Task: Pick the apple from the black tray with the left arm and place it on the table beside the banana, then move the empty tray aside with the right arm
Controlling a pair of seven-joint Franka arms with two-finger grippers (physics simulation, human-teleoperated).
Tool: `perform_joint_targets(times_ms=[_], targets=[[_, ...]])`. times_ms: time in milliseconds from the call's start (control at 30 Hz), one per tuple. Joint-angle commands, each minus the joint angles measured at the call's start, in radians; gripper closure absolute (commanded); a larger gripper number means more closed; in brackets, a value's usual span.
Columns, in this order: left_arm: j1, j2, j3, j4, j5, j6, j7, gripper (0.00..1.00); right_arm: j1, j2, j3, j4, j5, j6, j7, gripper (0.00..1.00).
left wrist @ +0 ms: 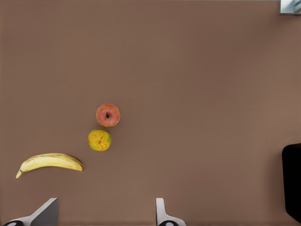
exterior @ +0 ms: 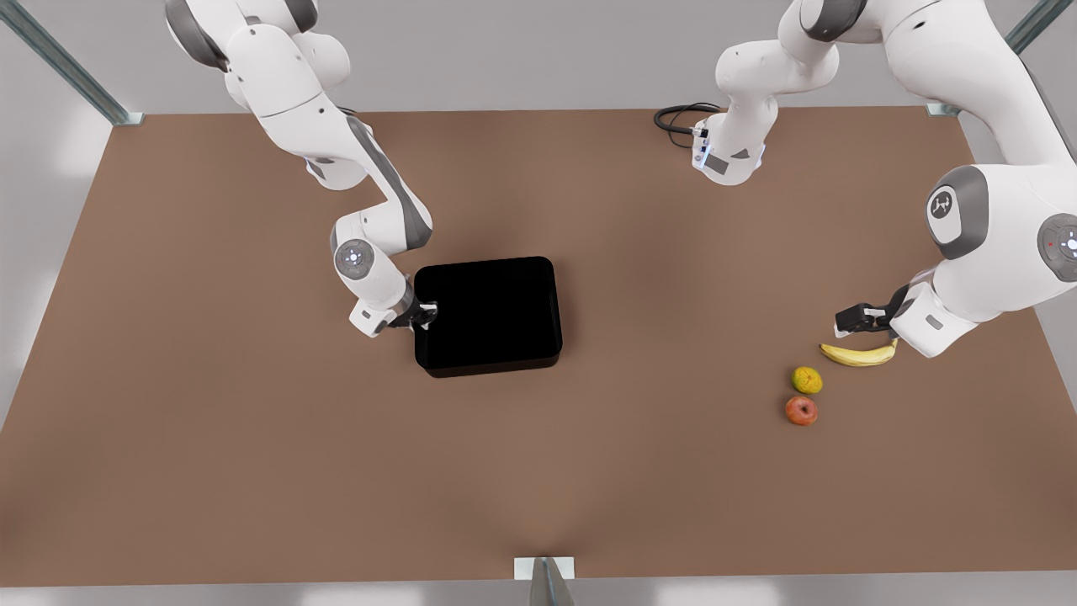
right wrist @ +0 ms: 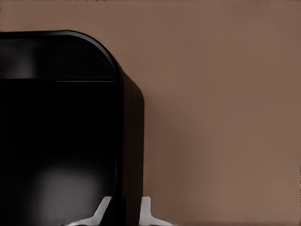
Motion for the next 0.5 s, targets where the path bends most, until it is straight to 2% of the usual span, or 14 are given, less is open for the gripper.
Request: perform_joint_targets(times_ms=[0, 200, 467], targets=[[0.002, -0.001, 0.000, 0.001, 0.000, -0.001, -0.002, 0.00, 0.000, -0.002, 0.000, 0.000, 0.001, -0.007, -0.048, 0.64], [0.002, -0.001, 0.000, -0.001, 0.000, -0.001, -0.002, 0.00, 0.000, -0.012, -0.001, 0.000, 0.001, -0.027, -0.052, 0.82], [0.002, -0.001, 0.000, -0.001, 0.002, 0.001, -0.002, 0.00, -0.005, -0.129, -0.015, 0.071, -0.007, -0.226, -0.052, 0.88]])
